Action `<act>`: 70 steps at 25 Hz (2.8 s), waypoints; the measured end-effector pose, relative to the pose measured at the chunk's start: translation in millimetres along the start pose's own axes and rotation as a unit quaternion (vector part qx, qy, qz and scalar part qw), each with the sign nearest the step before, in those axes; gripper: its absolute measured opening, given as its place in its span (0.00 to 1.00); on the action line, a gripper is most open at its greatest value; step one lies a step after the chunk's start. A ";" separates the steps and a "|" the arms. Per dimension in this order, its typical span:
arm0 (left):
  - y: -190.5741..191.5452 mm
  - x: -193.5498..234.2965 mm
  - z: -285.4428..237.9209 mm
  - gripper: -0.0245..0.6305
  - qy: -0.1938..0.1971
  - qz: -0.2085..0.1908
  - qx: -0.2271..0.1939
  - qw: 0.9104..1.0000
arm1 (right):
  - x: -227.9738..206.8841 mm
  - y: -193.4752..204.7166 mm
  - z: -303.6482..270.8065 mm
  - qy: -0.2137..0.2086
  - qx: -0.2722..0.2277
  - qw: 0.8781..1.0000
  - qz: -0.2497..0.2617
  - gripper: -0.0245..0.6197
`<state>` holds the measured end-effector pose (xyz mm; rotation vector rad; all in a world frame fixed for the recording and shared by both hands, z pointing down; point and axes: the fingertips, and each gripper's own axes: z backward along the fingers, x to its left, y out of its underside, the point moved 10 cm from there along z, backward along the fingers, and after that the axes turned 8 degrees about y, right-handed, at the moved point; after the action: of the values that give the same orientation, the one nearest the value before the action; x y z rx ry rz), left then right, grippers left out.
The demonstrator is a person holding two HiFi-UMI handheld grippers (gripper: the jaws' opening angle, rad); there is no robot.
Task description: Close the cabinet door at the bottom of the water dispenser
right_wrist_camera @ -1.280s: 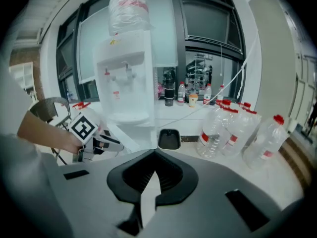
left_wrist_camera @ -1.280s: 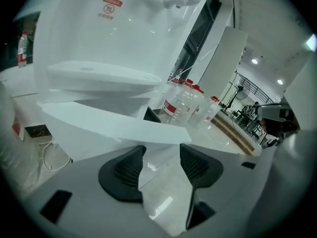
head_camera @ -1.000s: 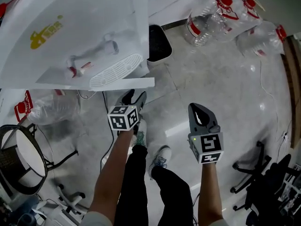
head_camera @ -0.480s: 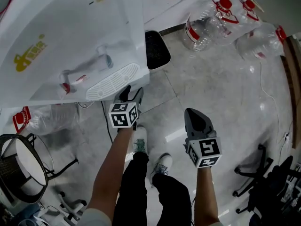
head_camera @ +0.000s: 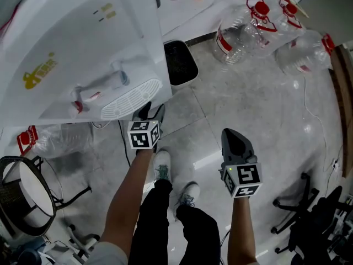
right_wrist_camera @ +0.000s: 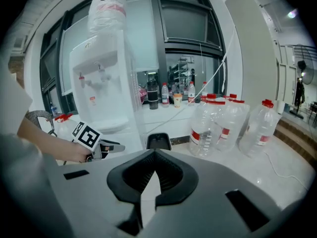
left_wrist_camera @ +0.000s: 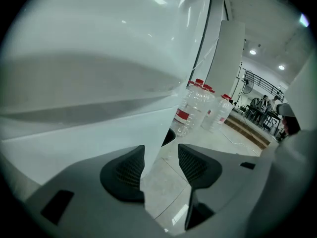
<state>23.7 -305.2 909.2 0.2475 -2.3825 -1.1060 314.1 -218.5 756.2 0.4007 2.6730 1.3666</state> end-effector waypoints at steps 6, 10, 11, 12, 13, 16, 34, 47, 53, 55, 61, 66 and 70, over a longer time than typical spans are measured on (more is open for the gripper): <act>-41.5 -38.4 45.3 0.13 0.026 -0.077 0.004 0.997 | -5.1 -53.0 40.0 -0.011 -0.031 0.999 0.020 0.08; -77.7 -68.1 96.2 0.07 0.051 -0.106 -0.002 0.993 | -6.0 -99.3 79.5 -0.010 -0.047 0.998 0.041 0.08; -87.1 -76.3 111.7 0.07 0.058 -0.110 -0.006 0.992 | -5.3 -111.7 91.9 -0.012 -0.053 0.998 0.041 0.08; -98.0 -84.3 127.9 0.07 0.063 -0.114 -0.012 0.991 | -4.1 -125.7 104.2 -0.014 -0.061 0.997 0.042 0.08; -110.6 -92.0 144.5 0.07 0.066 -0.121 -0.018 0.990 | -2.6 -141.2 116.1 -0.018 -0.070 0.996 0.044 0.08; -153.0 -116.1 198.3 0.07 0.067 -0.142 -0.037 0.987 | 2.7 -190.0 152.5 -0.026 -0.091 0.994 0.064 0.08; -377.6 -198.1 505.9 0.07 0.024 -0.243 -0.154 0.957 | 80.9 -405.8 330.4 -0.062 -0.167 0.970 0.166 0.08; -458.9 -208.5 650.2 0.07 0.022 -0.338 -0.216 0.916 | 173.3 -491.9 426.9 -0.065 -0.261 0.943 0.195 0.08; -471.8 -208.7 682.8 0.07 0.012 -0.353 -0.241 0.904 | 198.8 -521.0 437.2 -0.063 -0.302 0.928 0.209 0.08; -475.8 -209.4 690.4 0.07 0.010 -0.360 -0.248 0.899 | 204.8 -528.3 441.0 -0.063 -0.316 0.923 0.209 0.08; -490.2 -218.6 705.3 0.07 0.014 -0.388 -0.261 0.884 | 208.1 -543.7 446.1 -0.064 -0.337 0.914 0.216 0.08; -495.1 -223.2 707.7 0.07 0.020 -0.402 -0.265 0.877 | 208.4 -546.9 443.3 -0.063 -0.340 0.912 0.221 0.08; -499.7 -228.1 708.2 0.07 0.024 -0.407 -0.270 0.872 | 208.0 -549.6 442.9 -0.062 -0.342 0.911 0.224 0.08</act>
<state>-162.6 -78.6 62.4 1.1176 -1.8068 -2.0403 111.5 -121.9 55.4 0.9927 1.8730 2.1808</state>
